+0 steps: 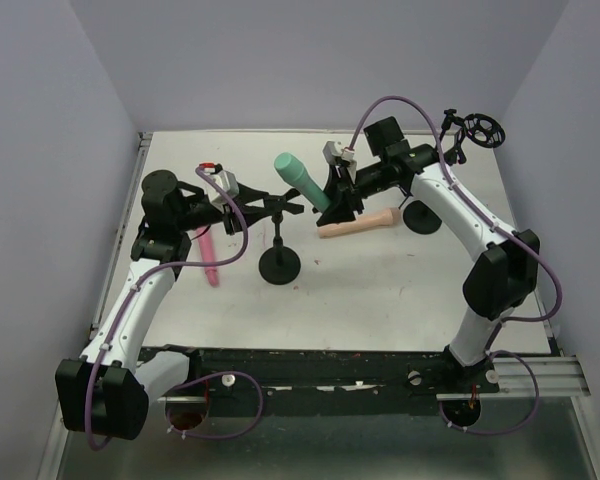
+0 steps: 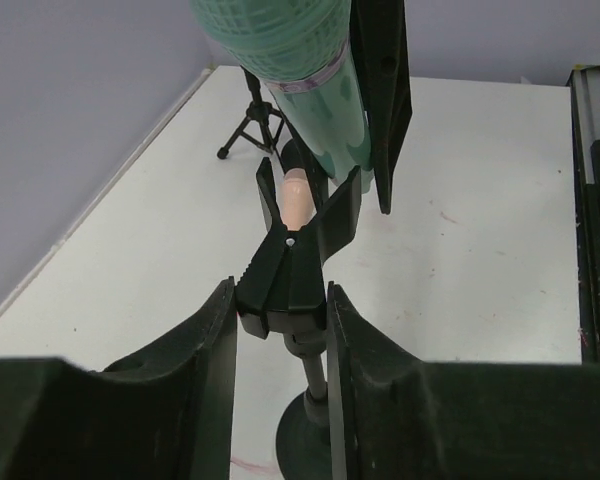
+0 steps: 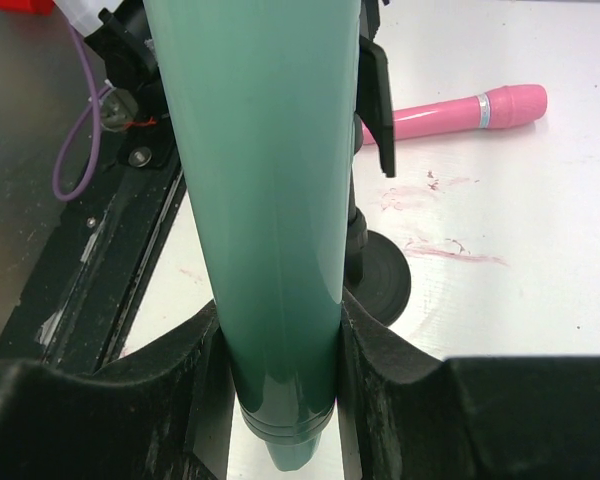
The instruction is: Attach the microphones to the stand
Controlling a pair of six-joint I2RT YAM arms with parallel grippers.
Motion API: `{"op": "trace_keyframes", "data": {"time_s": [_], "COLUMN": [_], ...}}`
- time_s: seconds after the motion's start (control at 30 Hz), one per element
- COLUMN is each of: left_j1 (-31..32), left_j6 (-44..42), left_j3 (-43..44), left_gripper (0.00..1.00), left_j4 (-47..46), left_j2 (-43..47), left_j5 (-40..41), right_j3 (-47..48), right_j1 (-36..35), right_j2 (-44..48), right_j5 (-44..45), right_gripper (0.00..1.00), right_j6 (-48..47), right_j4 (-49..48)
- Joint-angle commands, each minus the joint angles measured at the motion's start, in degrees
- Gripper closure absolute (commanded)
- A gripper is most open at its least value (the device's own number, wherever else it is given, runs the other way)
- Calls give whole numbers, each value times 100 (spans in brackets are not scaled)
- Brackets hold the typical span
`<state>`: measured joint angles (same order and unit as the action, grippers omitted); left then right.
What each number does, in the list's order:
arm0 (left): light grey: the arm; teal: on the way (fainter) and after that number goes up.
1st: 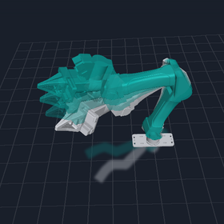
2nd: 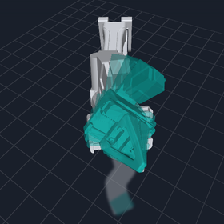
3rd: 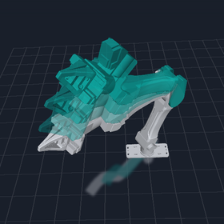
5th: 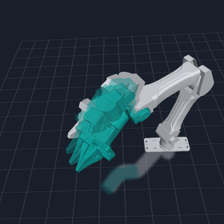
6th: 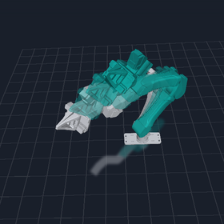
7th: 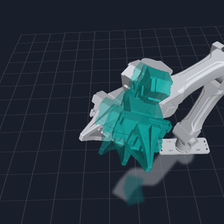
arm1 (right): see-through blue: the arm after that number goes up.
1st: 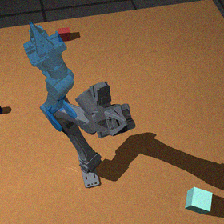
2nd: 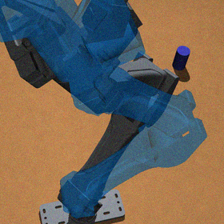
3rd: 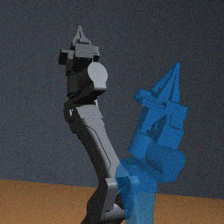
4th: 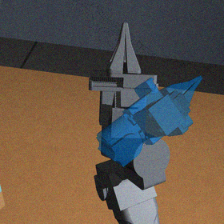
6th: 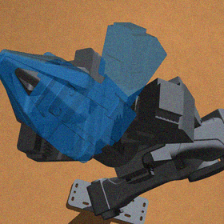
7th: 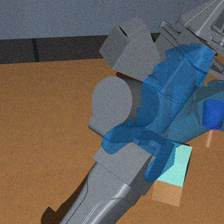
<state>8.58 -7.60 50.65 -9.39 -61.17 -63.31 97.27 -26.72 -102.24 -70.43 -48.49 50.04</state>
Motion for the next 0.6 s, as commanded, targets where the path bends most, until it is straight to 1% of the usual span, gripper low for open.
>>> {"op": "trace_keyframes", "data": {"time_s": [0.0, 0.07, 0.17, 0.33, 0.4, 0.57], "left_j1": [-41, -41, -32, -41, -40, -41], "left_j6": [214, 328, 460, 724, 970, 1251], "left_j3": [-143, -231, -372, -635, -697, -899], "left_gripper": [71, 75, 76, 76, 76, 77], "left_j4": [-256, -362, -511, -862, -951, -1249], "left_j2": [96, 122, 201, 281, 307, 404], "left_j5": [20, 47, 82, 134, 135, 249], "right_j3": [195, 195, 169, -33, -112, -182], "right_j1": [-61, -70, -79, -167, -246, -474], "right_j2": [-139, -165, -200, -209, -235, -315], "right_j5": [-173, -181, -190, -155, -146, -199], "right_gripper": [85, 85, 85, 84, 84, 84], "right_j6": [120, 129, 190, 541, 665, 718], "right_j4": [-232, -267, -346, -854, -1057, -1163]}}
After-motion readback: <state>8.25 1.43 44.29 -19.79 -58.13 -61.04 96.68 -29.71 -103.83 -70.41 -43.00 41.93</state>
